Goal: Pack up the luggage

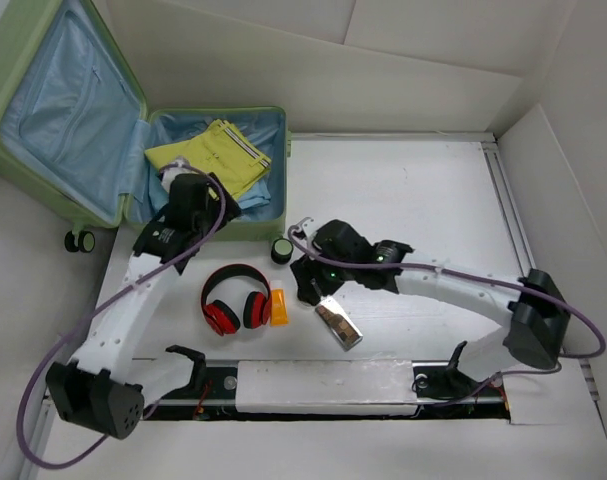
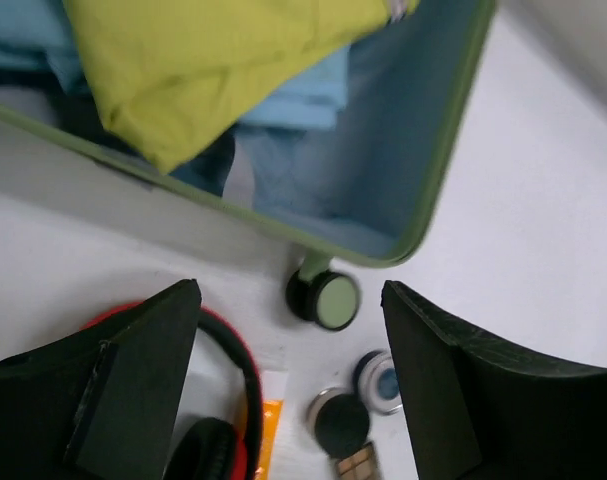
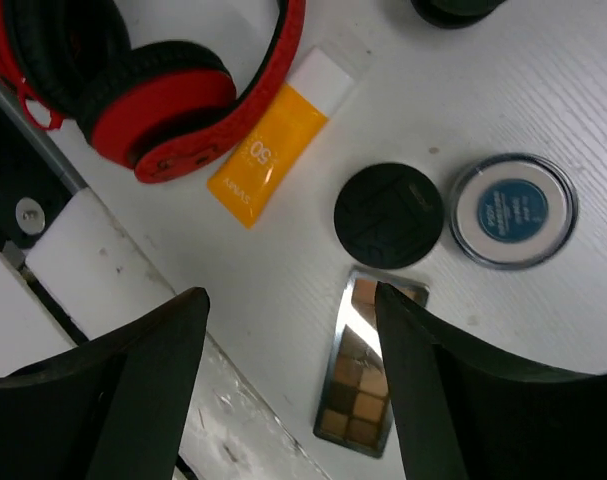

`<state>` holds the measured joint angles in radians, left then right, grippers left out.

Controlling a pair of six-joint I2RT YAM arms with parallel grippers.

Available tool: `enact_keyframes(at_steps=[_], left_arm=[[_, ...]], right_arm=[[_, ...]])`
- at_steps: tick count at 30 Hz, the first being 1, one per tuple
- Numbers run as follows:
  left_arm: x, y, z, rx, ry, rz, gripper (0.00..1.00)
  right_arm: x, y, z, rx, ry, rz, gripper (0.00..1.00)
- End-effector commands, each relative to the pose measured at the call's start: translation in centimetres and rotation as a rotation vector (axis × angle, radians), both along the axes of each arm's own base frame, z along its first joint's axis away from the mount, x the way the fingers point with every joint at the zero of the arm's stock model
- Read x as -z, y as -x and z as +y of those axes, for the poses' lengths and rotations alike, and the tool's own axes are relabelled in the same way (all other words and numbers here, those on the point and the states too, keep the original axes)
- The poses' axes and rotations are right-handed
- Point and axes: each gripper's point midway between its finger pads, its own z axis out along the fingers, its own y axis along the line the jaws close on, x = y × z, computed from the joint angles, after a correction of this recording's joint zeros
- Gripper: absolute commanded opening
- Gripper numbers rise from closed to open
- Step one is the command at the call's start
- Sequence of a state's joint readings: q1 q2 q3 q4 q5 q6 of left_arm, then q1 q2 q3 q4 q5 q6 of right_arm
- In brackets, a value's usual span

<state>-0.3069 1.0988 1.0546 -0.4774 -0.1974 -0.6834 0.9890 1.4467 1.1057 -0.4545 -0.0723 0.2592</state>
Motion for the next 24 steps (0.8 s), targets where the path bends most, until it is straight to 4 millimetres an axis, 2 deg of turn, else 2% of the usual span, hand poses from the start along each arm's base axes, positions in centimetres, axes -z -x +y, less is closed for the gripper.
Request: enact_keyframes(at_steps=[1,2,3,4,6,7,8,9,10,11,13,14,15,17,18,19,21,23,24], left_arm=[[-13.3,0.4,2.4,-0.116,0.09,-0.36,0.7],[-15.0,0.8,2.6,-0.113,0.096,-0.401,0.7],[-16.9,1.1,2.7,-0.113,0.109,-0.437,0.7],[-18.3,1.9,2.9,-0.114,0.123,-0.475,0.7],[-19.7,2.3,2.6,-0.085,0.138,-0.511,0.71],[-20.1,2.8,2.4,-0.073,0.148,-0.524,0.71],[-20.5,3.3,2.1,-0.042,0.153,-0.534,0.71],[-20.5,3.3,1.9,-0.03,0.158,-0.532,0.71],[-20.5,3.4,1.6,-0.015,0.163,-0.531,0.71],[-20.7,3.7,1.4,-0.001,0.171,-0.538,0.71],[-19.5,3.8,0.8,0.032,0.177,-0.51,0.71],[-19.1,3.7,0.6,0.04,0.178,-0.5,0.71],[-19.3,4.0,0.7,0.041,0.181,-0.51,0.71],[-19.1,4.3,0.4,0.067,0.178,-0.507,0.71],[-19.5,4.7,0.5,0.067,0.18,-0.516,0.71],[-19.2,4.8,0.6,0.072,0.165,-0.508,0.71],[-20.2,5.2,0.9,0.073,0.142,-0.525,0.71],[-20.9,5.5,1.1,0.076,0.135,-0.539,0.71],[-20.9,5.5,1.1,0.076,0.135,-0.539,0.71]], right_arm=[[-1.2,-1.5,5.2,-0.004,-0.119,-0.001,0.73],[-0.8,-1.9,5.8,0.004,-0.116,0.011,0.7],[-1.5,-2.9,6.7,0.021,-0.123,-0.013,0.66],[0.2,-3.5,7.2,0.039,-0.093,0.009,0.59],[0.8,-4.7,8.1,0.072,-0.076,-0.002,0.52],[-0.1,-5.7,9.1,0.082,-0.095,-0.024,0.52],[0.3,-6.6,10.2,0.092,-0.085,-0.028,0.52],[1.7,-6.7,10.3,0.086,-0.056,-0.02,0.52],[0.8,-7.4,11.2,0.092,-0.067,-0.033,0.52],[2.8,-7.6,11.4,0.092,-0.024,-0.009,0.56],[4.1,-8.2,12.3,0.118,-0.01,0.014,0.58],[4.1,-8.4,12.2,0.135,-0.01,0.013,0.58],[5.4,-8.5,12.5,0.141,0.006,0.029,0.56],[6.6,-8.5,12.6,0.152,0.02,0.047,0.55],[7.9,-7.9,12.9,0.146,0.036,0.072,0.53],[8.3,-7.9,13.1,0.156,0.033,0.081,0.52],[8.8,-7.8,13.3,0.158,0.028,0.094,0.52],[9.3,-7.3,13.9,0.141,0.025,0.1,0.49],[9.9,-6.4,14.2,0.126,0.029,0.121,0.47]])
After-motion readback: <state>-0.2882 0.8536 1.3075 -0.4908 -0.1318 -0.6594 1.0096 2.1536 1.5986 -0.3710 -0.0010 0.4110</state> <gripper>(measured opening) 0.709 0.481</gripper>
